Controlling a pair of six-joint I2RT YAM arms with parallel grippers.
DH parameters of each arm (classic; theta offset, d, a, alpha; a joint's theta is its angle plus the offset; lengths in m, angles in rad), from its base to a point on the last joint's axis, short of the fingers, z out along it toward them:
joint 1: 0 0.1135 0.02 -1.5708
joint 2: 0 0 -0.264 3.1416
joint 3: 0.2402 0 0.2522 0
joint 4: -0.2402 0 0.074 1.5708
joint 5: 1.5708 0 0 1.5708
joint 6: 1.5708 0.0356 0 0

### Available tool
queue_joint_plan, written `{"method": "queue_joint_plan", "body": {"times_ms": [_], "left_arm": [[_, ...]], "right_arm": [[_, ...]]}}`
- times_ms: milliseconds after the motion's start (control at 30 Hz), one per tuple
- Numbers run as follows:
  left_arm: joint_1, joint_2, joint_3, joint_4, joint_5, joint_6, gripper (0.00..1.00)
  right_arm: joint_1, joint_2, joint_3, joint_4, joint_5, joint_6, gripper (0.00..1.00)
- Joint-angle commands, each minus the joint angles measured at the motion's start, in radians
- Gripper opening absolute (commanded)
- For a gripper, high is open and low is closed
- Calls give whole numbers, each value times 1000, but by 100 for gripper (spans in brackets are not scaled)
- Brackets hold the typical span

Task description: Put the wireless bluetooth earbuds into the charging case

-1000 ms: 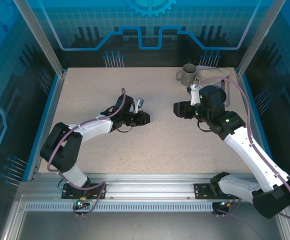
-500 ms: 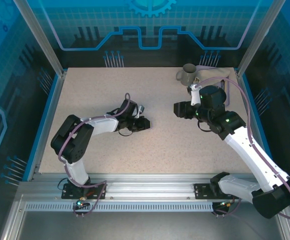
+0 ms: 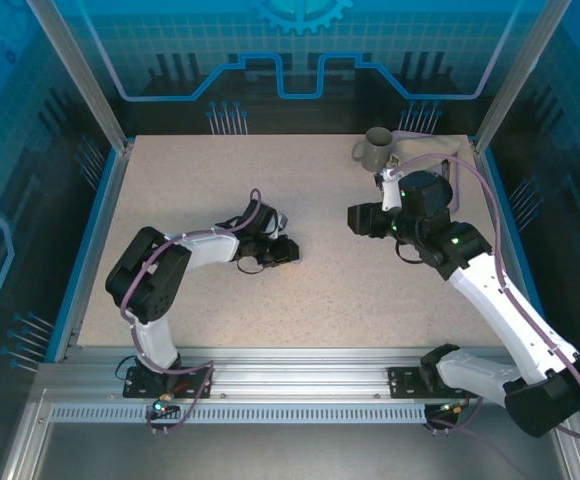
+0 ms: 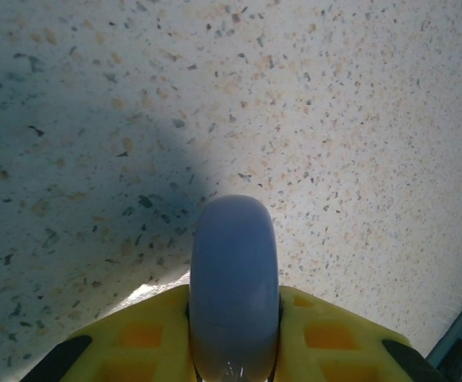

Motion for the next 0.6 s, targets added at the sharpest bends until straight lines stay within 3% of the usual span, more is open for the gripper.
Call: {"method": "queue_joint_plan", "body": {"times_ms": [0, 133, 267, 567], "left_arm": [[4, 22, 29, -49, -21, -6, 24], [4, 29, 31, -66, -36, -3, 26], [4, 30, 27, -79, -65, -9, 34], [2, -20, -3, -101, -153, -1, 62]], "right_arm": [[-17, -9, 3, -17, -13, -1, 60], [-20, -12, 5, -17, -11, -2, 60], [-19, -14, 5, -19, -9, -3, 60], [-22, -14, -1, -25, 10, -8, 61]]}}
